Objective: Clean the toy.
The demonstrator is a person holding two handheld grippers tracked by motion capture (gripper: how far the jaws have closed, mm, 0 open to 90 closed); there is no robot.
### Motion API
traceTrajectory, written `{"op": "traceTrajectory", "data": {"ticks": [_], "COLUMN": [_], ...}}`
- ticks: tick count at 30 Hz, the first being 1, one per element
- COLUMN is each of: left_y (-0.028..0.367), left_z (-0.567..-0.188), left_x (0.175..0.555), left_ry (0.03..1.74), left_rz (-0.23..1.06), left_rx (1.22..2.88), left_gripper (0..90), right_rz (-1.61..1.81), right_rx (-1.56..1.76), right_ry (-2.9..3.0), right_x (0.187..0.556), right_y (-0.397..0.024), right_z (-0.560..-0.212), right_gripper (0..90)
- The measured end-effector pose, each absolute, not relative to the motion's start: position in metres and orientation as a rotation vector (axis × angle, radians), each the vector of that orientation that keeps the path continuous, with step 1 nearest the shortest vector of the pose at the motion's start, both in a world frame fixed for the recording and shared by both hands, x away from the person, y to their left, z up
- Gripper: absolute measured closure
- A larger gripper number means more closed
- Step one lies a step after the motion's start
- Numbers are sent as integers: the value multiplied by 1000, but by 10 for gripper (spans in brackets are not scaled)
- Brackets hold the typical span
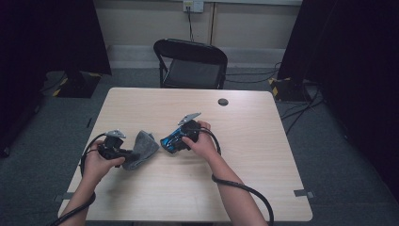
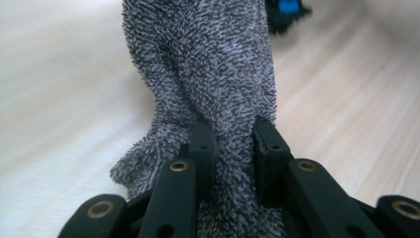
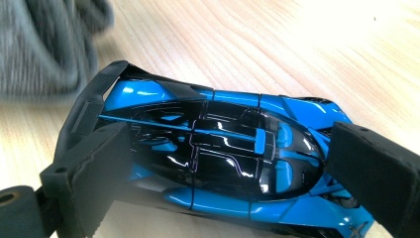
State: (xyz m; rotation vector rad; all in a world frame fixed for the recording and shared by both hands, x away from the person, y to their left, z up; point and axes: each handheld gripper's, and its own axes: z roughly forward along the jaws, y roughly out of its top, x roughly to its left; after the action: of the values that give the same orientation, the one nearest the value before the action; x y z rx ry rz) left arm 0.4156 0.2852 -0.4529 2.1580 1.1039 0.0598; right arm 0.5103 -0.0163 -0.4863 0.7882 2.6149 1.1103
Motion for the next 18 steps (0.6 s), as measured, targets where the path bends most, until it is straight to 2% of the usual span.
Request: {"op": "traceTrajectory", "data": {"ticks": [8,18], "left_y": [279,250], "left_z": [-432,-422], "left_x": [444,486], "left_ry": [1122,1118], "left_rz": [138,188], "left_rx": [2101,2093], "left_gripper": [741,738], "right_rz": [1118,1110], "right_rx": [788,792], "right_ry": [2610,2615], "right_x": [510,510], "right_y": [-17,-16], "right_z": [-487,-486], "right_gripper": [35,35]}}
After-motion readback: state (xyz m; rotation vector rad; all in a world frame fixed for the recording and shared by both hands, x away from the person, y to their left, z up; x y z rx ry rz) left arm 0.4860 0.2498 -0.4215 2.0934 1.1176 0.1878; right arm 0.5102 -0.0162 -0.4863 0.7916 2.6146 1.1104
